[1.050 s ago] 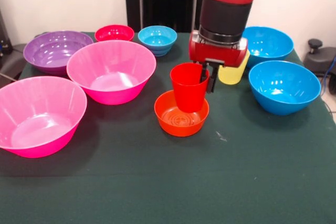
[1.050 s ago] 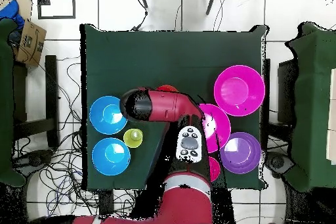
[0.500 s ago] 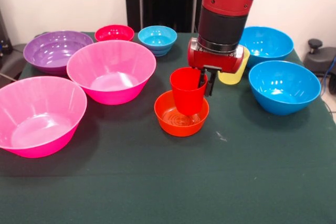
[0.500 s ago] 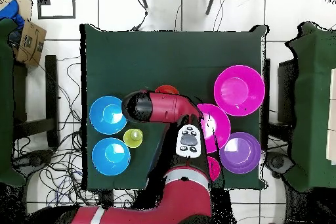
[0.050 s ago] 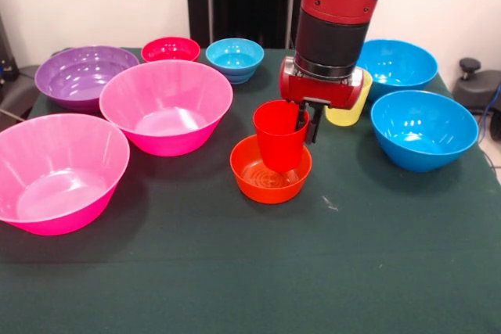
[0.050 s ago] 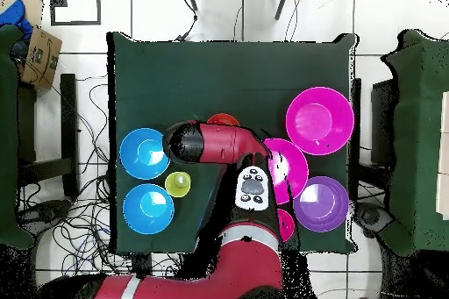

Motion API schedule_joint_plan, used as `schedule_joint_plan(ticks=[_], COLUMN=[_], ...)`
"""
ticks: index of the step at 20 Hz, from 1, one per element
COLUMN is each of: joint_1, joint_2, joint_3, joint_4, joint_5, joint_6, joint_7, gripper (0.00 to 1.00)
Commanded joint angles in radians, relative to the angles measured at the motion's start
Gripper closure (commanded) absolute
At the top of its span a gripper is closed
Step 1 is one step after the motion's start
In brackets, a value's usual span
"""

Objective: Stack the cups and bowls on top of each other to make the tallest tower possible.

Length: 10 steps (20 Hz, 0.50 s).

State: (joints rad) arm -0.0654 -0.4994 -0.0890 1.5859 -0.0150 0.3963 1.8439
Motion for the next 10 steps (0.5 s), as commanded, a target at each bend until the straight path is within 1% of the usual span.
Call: schedule_joint_plan(ticks=[1,10], joint_1=[-0.002,0.003], joint_2=[0.026,0.029], joint_3=[0.054,0.047], joint_4=[-0.010,-0.004], joint_5=[-0.051,-0.053], joint_6=[-0.058,-0.080], joint_7=[0.072,0.072], gripper=[1.00,1.00])
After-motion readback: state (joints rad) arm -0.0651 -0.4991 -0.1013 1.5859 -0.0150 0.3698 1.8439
